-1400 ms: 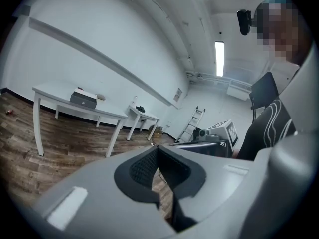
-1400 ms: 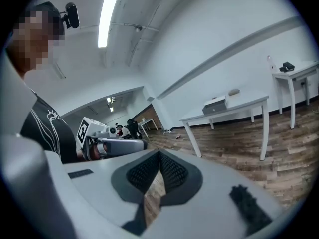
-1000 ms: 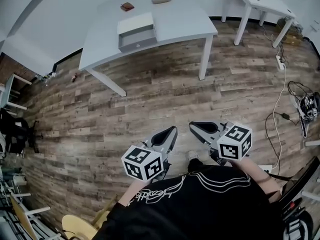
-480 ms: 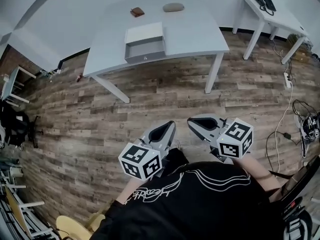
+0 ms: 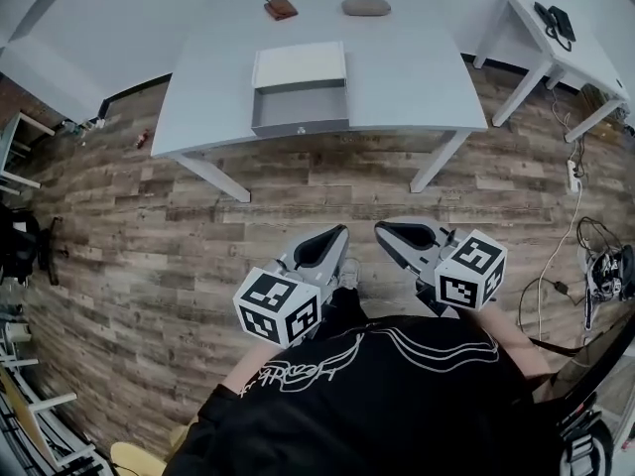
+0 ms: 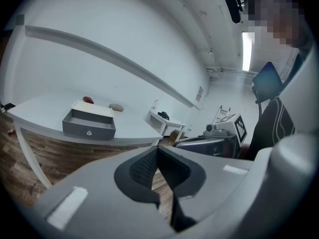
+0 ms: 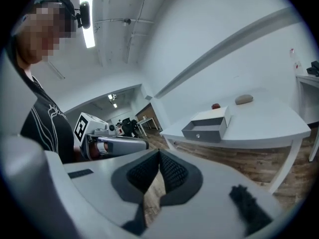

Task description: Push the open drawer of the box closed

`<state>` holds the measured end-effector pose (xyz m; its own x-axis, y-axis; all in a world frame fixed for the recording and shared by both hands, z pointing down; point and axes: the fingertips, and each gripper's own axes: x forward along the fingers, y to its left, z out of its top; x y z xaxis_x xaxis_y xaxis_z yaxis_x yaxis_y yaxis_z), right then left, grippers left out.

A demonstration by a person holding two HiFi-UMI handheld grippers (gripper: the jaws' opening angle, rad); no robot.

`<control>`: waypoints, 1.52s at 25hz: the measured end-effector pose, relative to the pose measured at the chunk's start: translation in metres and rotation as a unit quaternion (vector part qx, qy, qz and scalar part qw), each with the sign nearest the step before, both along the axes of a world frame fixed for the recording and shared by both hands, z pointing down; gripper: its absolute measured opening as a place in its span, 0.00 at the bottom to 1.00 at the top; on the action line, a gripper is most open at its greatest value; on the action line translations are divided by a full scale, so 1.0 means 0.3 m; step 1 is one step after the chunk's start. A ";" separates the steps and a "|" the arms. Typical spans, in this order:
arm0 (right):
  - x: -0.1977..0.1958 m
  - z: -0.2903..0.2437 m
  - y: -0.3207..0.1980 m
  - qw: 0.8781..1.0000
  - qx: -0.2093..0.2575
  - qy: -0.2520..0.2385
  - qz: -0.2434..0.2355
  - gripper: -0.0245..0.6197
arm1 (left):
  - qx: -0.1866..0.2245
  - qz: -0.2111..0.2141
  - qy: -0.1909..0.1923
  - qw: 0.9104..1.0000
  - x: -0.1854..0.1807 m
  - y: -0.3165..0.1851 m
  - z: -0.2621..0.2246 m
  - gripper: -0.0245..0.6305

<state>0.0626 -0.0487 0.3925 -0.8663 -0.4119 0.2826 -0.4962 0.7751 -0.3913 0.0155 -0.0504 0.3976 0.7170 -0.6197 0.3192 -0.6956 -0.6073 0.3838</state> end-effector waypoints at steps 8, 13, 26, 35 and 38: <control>-0.137 0.078 -0.357 0.999 -0.030 0.011 -0.006 0.05 | 0.001 -0.021 -0.040 0.999 -0.187 -0.342 0.119 0.05; -0.177 0.078 -0.514 1.000 -0.025 0.003 0.010 0.05 | -0.022 -0.021 -0.037 0.999 -0.243 -0.486 0.178 0.05; -0.128 0.164 -0.608 0.998 -0.060 0.011 0.031 0.05 | -0.061 -0.071 -0.101 0.991 -0.269 -0.722 0.435 0.29; -0.130 0.209 -0.657 0.996 -0.083 0.012 0.017 0.05 | -0.086 -0.092 -0.112 0.986 -0.266 -0.816 0.539 0.28; -0.138 0.227 -0.670 0.996 -0.092 0.016 0.007 0.05 | -0.093 -0.102 -0.107 0.985 -0.266 -0.836 0.551 0.27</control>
<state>0.0211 -0.2496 0.4605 -0.8506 -0.3622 0.3812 -0.5204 0.6843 -0.5108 -0.0644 -0.3011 0.5630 0.4871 -0.6606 0.5713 -0.8732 -0.3792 0.3060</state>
